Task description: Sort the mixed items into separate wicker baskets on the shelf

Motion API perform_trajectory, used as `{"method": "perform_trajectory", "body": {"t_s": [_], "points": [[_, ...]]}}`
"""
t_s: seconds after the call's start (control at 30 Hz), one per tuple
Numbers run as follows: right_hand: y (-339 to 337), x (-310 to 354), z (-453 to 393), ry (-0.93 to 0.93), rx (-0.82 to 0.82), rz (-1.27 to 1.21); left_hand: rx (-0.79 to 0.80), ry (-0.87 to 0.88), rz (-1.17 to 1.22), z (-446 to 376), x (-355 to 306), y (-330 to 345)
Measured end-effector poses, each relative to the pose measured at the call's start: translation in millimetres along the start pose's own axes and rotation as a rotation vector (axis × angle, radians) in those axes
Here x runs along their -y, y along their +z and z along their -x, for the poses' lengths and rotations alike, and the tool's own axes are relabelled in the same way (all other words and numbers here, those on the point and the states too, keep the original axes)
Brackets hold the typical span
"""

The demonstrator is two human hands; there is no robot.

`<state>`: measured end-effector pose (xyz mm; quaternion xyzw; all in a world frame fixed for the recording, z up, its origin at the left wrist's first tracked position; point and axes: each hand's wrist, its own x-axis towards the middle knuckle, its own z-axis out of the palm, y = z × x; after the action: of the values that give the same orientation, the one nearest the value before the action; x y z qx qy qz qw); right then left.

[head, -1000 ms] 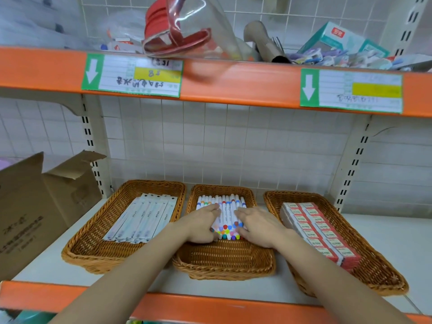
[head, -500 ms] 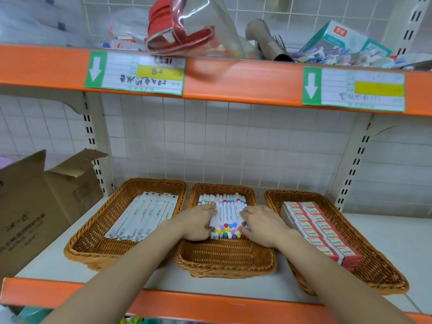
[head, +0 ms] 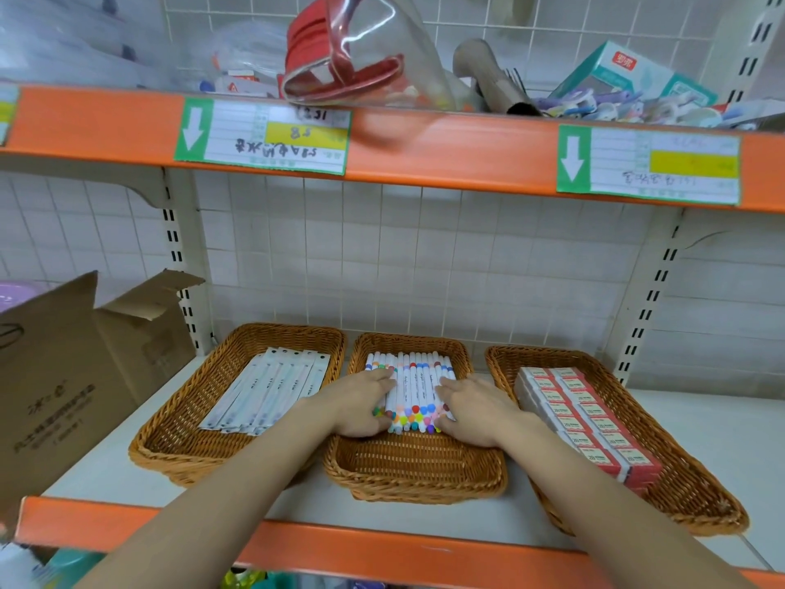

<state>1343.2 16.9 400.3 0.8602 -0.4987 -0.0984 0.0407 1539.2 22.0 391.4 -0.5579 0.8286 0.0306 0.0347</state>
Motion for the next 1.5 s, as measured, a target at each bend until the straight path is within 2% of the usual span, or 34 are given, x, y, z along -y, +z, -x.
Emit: {"method": "perform_trajectory", "body": {"t_s": [0.27, 0.6, 0.8, 1.0, 1.5], "points": [[6, -1, -1, 0.001, -0.036, -0.025, 0.002, -0.004, -0.079, 0, 0, 1], [7, -4, -5, 0.033, -0.04, 0.007, -0.114, -0.077, -0.158, 1, 0, -2], [5, -4, -5, 0.009, -0.033, -0.017, -0.037, -0.034, -0.138, -1, -5, 0], [4, -5, -9, -0.043, -0.067, -0.035, -0.054, -0.109, -0.187, -1, -1, 0], [5, -8, -13, -0.003, -0.026, 0.019, -0.064, -0.061, -0.191, -3, -2, 0]]}}
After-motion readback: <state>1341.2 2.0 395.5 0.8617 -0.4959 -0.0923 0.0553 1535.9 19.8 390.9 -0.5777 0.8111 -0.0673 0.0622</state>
